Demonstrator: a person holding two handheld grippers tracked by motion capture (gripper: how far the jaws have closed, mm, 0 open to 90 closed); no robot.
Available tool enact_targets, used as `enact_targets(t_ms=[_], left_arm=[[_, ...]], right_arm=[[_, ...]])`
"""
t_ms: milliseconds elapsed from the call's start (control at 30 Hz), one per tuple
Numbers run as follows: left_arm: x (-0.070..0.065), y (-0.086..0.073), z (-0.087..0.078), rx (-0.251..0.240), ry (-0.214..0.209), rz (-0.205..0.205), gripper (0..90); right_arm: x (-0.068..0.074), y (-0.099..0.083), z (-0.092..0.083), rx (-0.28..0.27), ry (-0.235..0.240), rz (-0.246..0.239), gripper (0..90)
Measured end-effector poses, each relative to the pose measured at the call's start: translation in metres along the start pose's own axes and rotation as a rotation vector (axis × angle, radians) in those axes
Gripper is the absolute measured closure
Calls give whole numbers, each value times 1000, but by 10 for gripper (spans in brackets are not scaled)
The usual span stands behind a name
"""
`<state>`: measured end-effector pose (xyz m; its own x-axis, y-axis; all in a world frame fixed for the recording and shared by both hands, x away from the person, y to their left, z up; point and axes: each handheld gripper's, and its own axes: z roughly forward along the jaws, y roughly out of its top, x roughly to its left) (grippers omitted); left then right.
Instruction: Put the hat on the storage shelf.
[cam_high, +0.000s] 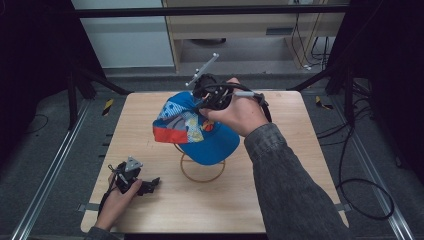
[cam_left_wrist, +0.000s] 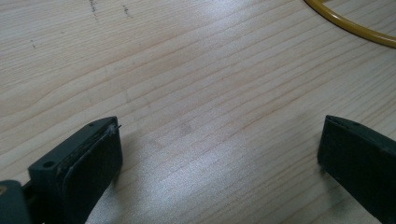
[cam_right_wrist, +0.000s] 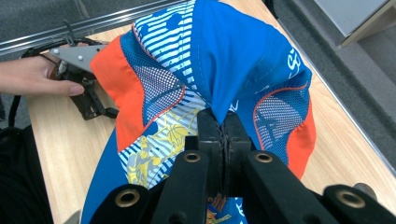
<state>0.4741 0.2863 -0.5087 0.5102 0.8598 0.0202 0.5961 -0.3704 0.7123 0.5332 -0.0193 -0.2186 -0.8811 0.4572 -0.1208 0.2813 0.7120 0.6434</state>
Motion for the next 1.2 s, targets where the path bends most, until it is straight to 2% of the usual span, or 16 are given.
enact_targets(t_ms=[733, 1200], left_arm=[[0, 0, 0, 2, -1, 3, 0], [0, 0, 0, 1, 0, 2, 0]], right_arm=[[0, -8, 8, 28, 12, 7, 850], [0, -10, 9, 25, 9, 23, 692]])
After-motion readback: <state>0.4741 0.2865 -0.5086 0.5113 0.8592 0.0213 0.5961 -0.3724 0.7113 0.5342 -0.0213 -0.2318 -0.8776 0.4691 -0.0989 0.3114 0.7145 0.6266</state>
